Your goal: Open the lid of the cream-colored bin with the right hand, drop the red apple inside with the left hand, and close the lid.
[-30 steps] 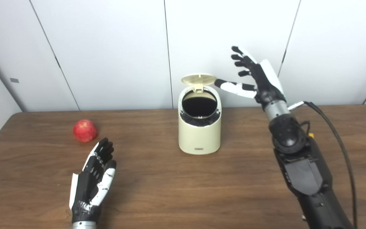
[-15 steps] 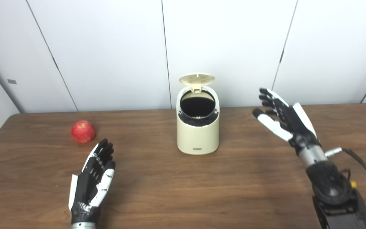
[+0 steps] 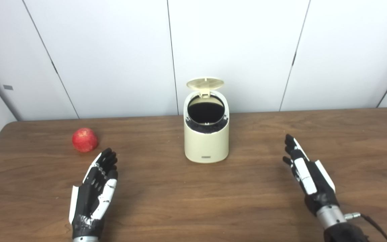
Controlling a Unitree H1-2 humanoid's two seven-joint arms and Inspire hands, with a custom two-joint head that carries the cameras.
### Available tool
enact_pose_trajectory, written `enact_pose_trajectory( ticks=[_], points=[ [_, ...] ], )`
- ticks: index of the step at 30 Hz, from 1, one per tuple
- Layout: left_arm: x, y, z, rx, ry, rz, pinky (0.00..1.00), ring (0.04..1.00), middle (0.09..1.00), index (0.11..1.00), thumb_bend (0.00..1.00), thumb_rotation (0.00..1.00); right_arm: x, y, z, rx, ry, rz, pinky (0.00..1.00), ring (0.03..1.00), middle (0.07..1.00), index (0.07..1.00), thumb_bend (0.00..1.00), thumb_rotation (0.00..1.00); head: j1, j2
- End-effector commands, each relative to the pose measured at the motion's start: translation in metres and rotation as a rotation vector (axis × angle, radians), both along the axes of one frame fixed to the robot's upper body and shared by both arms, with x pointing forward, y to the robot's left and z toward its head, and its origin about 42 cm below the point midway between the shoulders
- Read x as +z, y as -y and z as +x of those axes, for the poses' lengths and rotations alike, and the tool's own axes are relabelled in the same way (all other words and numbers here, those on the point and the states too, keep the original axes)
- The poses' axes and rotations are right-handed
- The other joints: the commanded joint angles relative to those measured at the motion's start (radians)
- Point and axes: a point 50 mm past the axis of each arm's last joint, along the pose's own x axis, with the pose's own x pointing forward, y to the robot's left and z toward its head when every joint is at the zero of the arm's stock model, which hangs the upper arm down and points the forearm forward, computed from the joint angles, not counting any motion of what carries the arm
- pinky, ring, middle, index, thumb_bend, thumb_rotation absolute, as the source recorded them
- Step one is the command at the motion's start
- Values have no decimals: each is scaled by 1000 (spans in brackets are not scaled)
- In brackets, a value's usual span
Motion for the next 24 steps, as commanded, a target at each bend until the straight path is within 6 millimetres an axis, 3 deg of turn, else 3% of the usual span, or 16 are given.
enact_pose_trajectory(
  ticks=[1,6,14,19,20,24],
  points=[
    [-29,-3,-21,7,-114,-24,885,881,876,898,428,497,16,-4,0,-13,114,58,976,999,1000,986,603,1000,0,2],
    [-28,-7,-21,3,-118,-7,894,885,882,903,440,513,7,-6,-8,-39,117,117,1000,1000,1000,978,621,997,8,5],
    [-29,3,-23,7,-120,8,841,858,869,883,447,483,-3,12,-14,-55,103,139,1000,1000,1000,997,591,1000,201,-12],
    [-27,12,-24,12,-118,15,774,836,861,883,452,442,-7,24,-14,-65,109,135,1000,1000,1000,1000,609,994,242,-20],
    [-24,16,-24,20,-113,15,773,836,861,883,453,441,-7,29,-14,-62,107,129,1000,1000,1000,1000,610,995,313,-34],
    [-9,21,-23,45,-82,36,771,839,863,889,507,392,0,34,-15,-52,105,138,1000,1000,1000,990,629,995,363,-47]
  ],
)
